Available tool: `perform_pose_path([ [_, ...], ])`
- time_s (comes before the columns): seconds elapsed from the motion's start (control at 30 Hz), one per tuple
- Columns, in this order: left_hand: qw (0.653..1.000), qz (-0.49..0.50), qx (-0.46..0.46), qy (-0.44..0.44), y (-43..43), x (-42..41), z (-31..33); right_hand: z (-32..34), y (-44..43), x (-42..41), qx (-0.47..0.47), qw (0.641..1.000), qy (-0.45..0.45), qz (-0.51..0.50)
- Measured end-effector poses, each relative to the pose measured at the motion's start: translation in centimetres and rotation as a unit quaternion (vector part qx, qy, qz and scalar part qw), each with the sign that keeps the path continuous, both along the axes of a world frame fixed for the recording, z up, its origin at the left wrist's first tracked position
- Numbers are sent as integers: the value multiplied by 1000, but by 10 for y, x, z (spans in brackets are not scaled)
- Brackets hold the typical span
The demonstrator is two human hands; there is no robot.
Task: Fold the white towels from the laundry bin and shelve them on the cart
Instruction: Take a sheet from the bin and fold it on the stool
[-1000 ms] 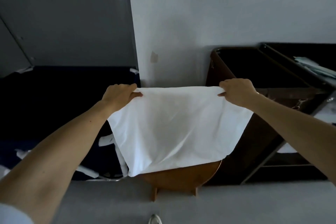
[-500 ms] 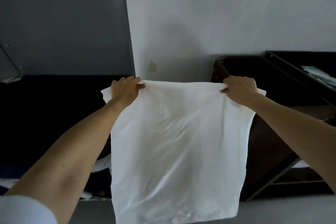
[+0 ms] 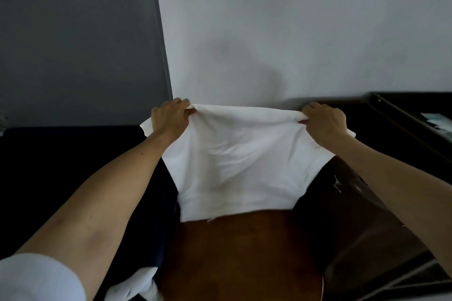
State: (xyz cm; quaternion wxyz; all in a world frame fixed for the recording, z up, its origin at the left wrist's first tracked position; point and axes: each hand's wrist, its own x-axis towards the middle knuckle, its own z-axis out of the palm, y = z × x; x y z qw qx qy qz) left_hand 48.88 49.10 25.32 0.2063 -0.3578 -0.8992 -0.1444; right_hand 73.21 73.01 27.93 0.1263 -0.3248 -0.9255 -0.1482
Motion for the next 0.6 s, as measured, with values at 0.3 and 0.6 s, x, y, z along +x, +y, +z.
perform_pose_path([
  [0.3, 1000, -12, -20, -5, -53, 55, -42, -35, -40, 51, -24, 999, -11, 36],
  [0.6, 987, -58, -146, -43, -148, 186, -132, -131, -116, 183, -48, 973, -193, 114],
])
